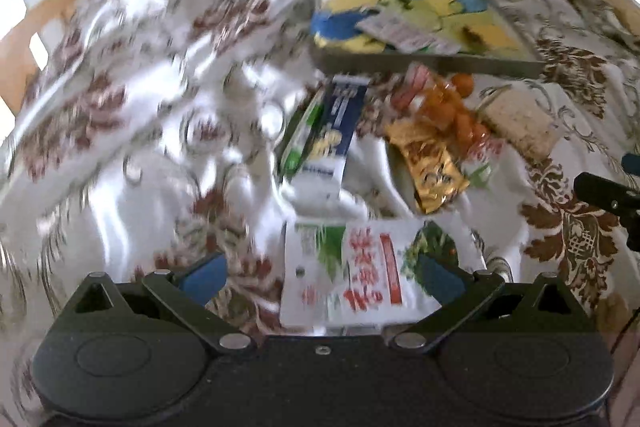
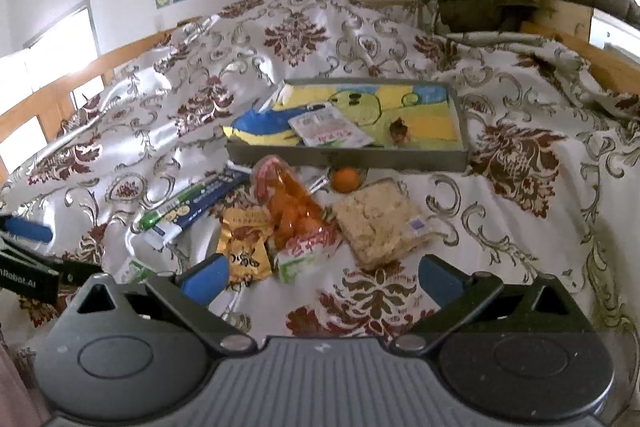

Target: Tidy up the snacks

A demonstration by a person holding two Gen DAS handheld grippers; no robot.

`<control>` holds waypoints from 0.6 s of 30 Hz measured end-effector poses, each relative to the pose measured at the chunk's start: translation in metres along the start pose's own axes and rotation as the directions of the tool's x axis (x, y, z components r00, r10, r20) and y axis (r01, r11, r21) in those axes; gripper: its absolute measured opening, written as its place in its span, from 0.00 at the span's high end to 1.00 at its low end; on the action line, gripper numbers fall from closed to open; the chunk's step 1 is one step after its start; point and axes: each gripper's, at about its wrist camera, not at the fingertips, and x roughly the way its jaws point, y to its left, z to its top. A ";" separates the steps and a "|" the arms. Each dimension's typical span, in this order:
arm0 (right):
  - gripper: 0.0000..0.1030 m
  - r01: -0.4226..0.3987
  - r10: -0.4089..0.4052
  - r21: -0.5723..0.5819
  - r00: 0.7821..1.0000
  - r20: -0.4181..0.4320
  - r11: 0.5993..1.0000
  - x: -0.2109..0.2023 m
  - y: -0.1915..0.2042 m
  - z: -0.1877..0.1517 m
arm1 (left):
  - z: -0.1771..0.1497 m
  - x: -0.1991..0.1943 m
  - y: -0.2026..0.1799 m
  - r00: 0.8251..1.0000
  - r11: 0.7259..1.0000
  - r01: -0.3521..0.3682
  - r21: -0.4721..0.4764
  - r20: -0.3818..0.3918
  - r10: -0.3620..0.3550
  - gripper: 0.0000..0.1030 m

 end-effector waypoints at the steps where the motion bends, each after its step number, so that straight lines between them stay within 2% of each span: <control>1: 0.00 -0.003 0.003 0.001 1.000 -0.012 1.000 0.002 0.000 0.000 | -0.001 0.000 0.000 1.000 1.000 0.004 -0.017 -0.009 -0.004 0.01; 5: 0.00 -0.017 0.017 -0.006 0.999 -0.047 1.000 0.008 0.003 -0.002 | -0.007 0.002 -0.002 0.999 0.997 0.024 -0.073 -0.036 -0.026 0.01; 8: 0.00 -0.019 0.017 -0.024 0.997 -0.072 1.000 0.012 0.006 -0.002 | -0.011 0.009 -0.001 0.995 0.988 0.054 -0.148 -0.077 -0.066 0.01; 14: 0.00 0.014 -0.018 -0.033 0.991 -0.130 0.999 0.024 0.009 -0.004 | -0.021 0.026 0.009 0.982 0.926 0.103 -0.364 -0.111 -0.152 0.01; 18: 0.00 0.032 -0.036 -0.025 0.987 -0.159 0.999 0.030 0.005 -0.006 | -0.028 0.034 0.003 0.972 0.906 0.122 -0.405 -0.134 -0.191 0.01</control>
